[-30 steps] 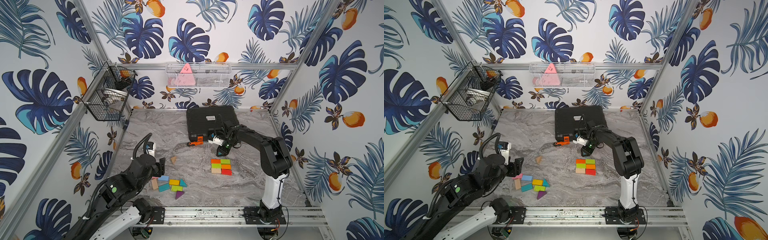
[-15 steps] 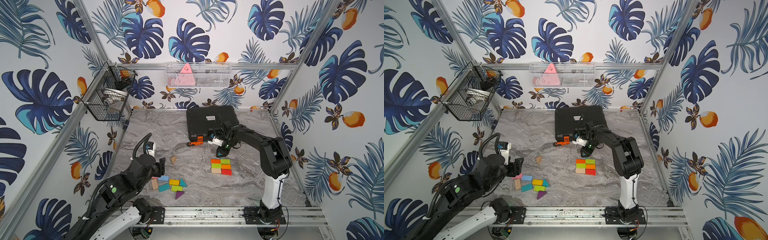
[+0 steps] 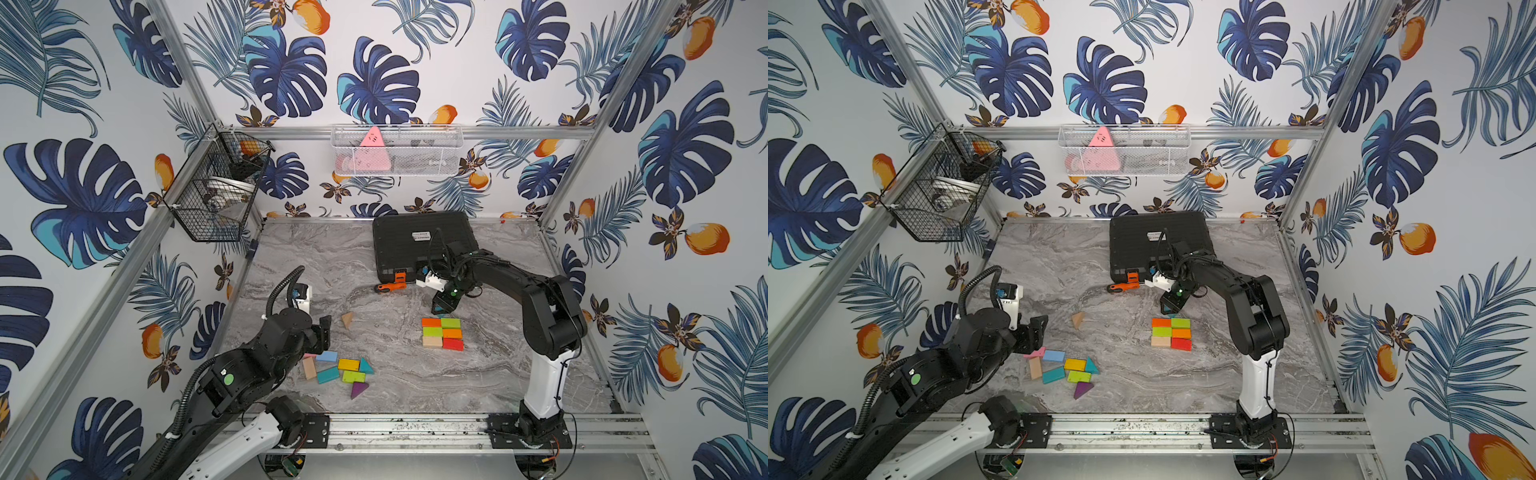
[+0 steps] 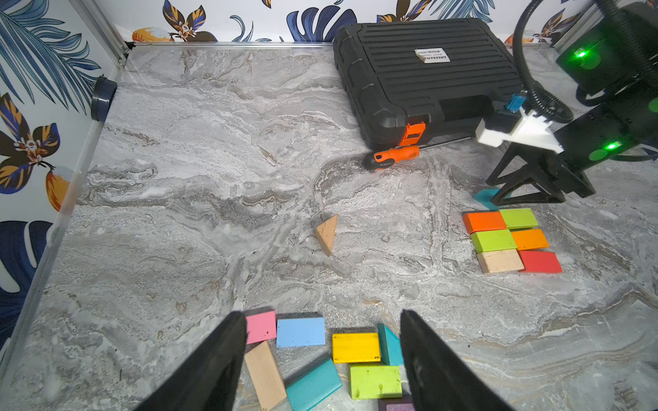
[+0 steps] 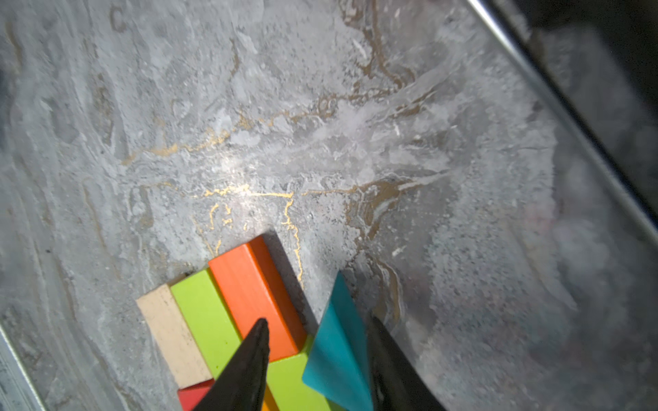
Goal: Assemble a piece of candy with building blocks
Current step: Assemble the building block at the center of the board.
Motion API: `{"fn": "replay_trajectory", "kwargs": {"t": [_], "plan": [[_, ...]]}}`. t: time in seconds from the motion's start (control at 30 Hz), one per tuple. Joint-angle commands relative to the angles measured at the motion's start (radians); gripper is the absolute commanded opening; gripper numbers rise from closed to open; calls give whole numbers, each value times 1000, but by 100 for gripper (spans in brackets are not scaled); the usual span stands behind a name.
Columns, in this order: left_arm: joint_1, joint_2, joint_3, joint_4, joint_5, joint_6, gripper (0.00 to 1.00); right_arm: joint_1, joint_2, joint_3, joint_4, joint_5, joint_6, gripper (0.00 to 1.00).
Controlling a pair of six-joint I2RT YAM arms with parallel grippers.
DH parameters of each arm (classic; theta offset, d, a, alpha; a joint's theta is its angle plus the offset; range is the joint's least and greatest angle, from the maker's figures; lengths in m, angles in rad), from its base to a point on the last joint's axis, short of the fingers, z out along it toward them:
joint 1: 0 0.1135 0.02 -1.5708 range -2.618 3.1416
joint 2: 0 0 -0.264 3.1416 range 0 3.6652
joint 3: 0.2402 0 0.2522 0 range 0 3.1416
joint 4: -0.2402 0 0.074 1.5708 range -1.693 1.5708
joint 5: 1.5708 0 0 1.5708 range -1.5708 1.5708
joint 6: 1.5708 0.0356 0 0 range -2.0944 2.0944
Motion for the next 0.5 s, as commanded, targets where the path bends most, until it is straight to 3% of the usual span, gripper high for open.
{"fn": "replay_trajectory", "kwargs": {"t": [0.0,0.13,0.3,0.47], "plan": [[1,13,1,19,1,13,73,-9,-73,-3,109,-73,91,53],[0,75,-2,40,45,22,74,-11,-217,-38,227,-119,256,56],[1,257,-2,86,58,-58,76,-11,-479,-289,584,-96,542,64],[11,473,-8,174,91,-96,81,-11,-677,-468,667,-81,655,66]]}}
